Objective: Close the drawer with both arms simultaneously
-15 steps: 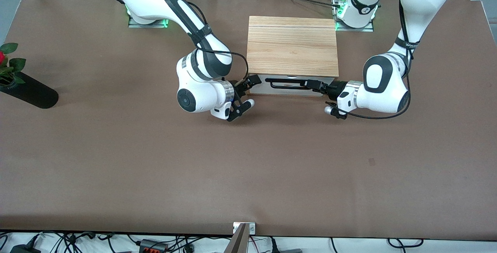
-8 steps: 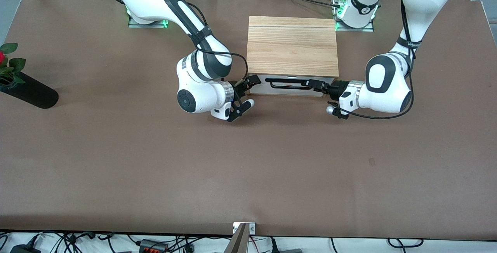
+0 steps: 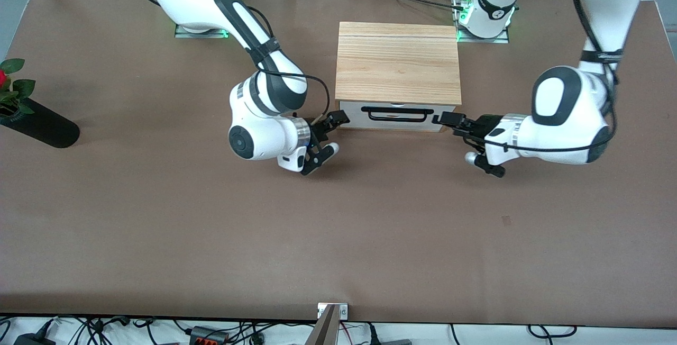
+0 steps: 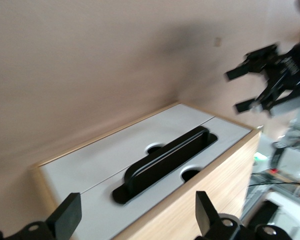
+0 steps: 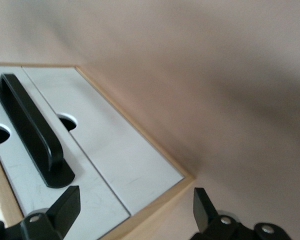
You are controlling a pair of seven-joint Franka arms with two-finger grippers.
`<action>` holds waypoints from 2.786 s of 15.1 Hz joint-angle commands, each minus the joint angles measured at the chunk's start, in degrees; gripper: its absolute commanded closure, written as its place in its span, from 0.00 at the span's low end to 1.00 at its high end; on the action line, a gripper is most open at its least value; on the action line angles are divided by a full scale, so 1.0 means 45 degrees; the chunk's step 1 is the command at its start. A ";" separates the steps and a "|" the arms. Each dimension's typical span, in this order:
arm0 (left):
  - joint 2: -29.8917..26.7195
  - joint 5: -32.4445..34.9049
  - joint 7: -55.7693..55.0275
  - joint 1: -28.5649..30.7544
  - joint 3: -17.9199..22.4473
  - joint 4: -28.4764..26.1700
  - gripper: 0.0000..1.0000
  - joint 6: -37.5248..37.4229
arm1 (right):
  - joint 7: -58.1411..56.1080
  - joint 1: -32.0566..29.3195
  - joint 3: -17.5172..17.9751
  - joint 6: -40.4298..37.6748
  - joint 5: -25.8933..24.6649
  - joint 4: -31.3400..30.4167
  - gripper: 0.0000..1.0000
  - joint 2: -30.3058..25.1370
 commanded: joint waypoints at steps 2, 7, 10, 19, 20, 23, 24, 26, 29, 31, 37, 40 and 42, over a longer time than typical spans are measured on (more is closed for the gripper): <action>0.0215 0.2960 -0.0709 -0.0054 0.0096 0.2365 0.00 -0.1742 | 0.0210 -0.1124 0.0060 -0.0401 -0.1257 0.0600 0.00 -0.0182; 0.0156 0.6285 -0.0825 0.0024 0.0233 0.3871 0.00 -0.3266 | 0.0230 -0.3253 -0.0427 -0.4511 -0.3325 0.2701 0.00 -0.0495; 0.0039 0.6736 -0.1992 0.0043 0.0428 0.4456 0.00 -0.4163 | 0.0191 -0.4094 -0.0876 -0.6161 -0.4420 0.4175 0.00 -0.0475; -0.1928 0.8281 -0.2759 -0.0152 0.1285 0.5308 0.00 -0.4938 | -0.0219 -0.5013 -0.2869 -0.7042 -0.6788 0.4234 0.00 -0.2875; -0.2630 0.8107 -0.2914 -0.0152 0.1520 0.4158 0.00 -0.3749 | -0.0200 -0.5246 -0.2909 -0.6965 -0.6788 0.4234 0.00 -0.2897; -0.4992 0.6860 -0.3170 -0.0287 0.2513 0.0427 0.00 0.0043 | -0.0161 -0.5755 -0.3240 -0.7022 -0.6827 0.4254 0.00 -0.3168; -0.5522 0.6178 -0.3131 -0.0695 0.2944 -0.0589 0.00 0.0496 | -0.0141 -0.5756 -0.3280 -0.7003 -0.6982 0.4234 0.00 -0.3499; -0.5975 0.5995 -0.3092 -0.1068 0.3358 -0.1437 0.00 0.1084 | -0.0044 -0.5503 -0.3300 -0.7081 -0.7646 0.4079 0.00 -0.3581; -0.5996 0.6015 -0.3111 -0.1187 0.3223 -0.1342 0.00 0.1009 | -0.0024 -0.5307 -0.3319 -0.7005 -0.7745 0.2855 0.00 -0.4337; -0.5783 0.6074 -0.3131 -0.1167 0.2988 -0.0857 0.00 0.0951 | -0.0044 -0.5249 -0.3339 -0.5916 -0.7978 0.1215 0.00 -0.5314; -0.5644 0.6542 -0.3052 -0.1226 0.2755 -0.0443 0.00 0.0385 | -0.0044 -0.4236 -0.3261 -0.3452 -0.9305 -0.3142 0.00 -0.7874; -0.5645 0.6601 -0.3034 -0.1148 0.2558 -0.0443 0.00 -0.0007 | -0.0044 -0.4116 -0.3261 -0.3194 -0.9464 -0.3520 0.00 -0.8073; -0.5645 0.6601 -0.2994 -0.1109 0.2577 -0.0404 0.00 -0.0026 | -0.0024 -0.4154 -0.3222 -0.3156 -0.9444 -0.3442 0.00 -0.8053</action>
